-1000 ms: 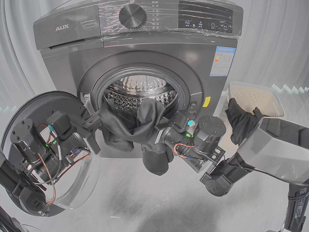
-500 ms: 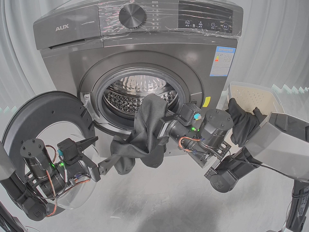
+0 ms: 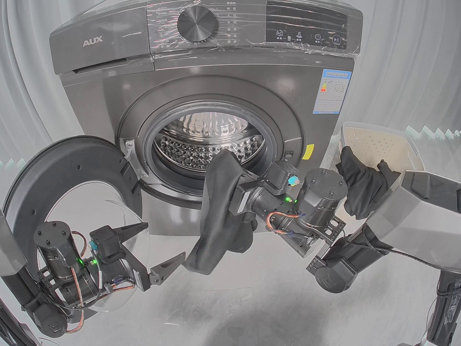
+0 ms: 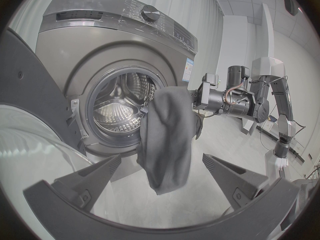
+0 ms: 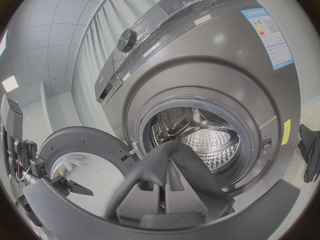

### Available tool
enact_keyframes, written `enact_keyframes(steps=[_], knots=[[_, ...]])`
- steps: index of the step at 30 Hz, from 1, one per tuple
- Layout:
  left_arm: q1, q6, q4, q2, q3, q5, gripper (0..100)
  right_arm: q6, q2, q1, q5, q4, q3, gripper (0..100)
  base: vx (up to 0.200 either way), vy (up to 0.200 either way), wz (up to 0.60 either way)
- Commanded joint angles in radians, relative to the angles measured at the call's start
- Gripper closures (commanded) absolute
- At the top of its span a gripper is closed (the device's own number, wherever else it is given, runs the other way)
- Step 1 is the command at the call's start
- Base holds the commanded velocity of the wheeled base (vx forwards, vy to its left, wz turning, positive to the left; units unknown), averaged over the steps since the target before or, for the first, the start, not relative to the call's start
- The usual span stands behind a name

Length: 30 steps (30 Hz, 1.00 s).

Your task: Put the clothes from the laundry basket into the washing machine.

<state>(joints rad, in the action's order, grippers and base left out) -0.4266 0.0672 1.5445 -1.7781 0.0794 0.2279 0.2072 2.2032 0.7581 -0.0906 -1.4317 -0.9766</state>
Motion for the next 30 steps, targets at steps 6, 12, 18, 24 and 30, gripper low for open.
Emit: enact_keyframes(steps=[6,12,18,24,30], knots=[[-0.021,0.017,0.000,-0.024,-0.027,-0.007,0,0.001,-0.008,-0.002,0.002,-0.023,0.018,100,0.000,0.000,0.00],[-0.043,0.002,0.000,-0.050,0.025,-0.015,0,0.001,-0.040,0.052,0.003,-0.033,0.039,100,0.000,0.000,0.00],[-0.103,-0.047,0.002,-0.127,0.117,-0.078,0,0.000,-0.069,0.076,0.003,-0.024,0.055,100,0.000,0.000,0.00],[-0.109,-0.055,0.002,-0.224,0.246,-0.111,0,0.000,-0.079,0.096,0.002,-0.026,0.067,100,0.000,0.000,0.00],[-0.095,-0.056,0.002,-0.311,0.342,-0.116,0,0.000,-0.082,0.124,0.003,-0.029,0.070,100,0.000,0.000,0.00]])
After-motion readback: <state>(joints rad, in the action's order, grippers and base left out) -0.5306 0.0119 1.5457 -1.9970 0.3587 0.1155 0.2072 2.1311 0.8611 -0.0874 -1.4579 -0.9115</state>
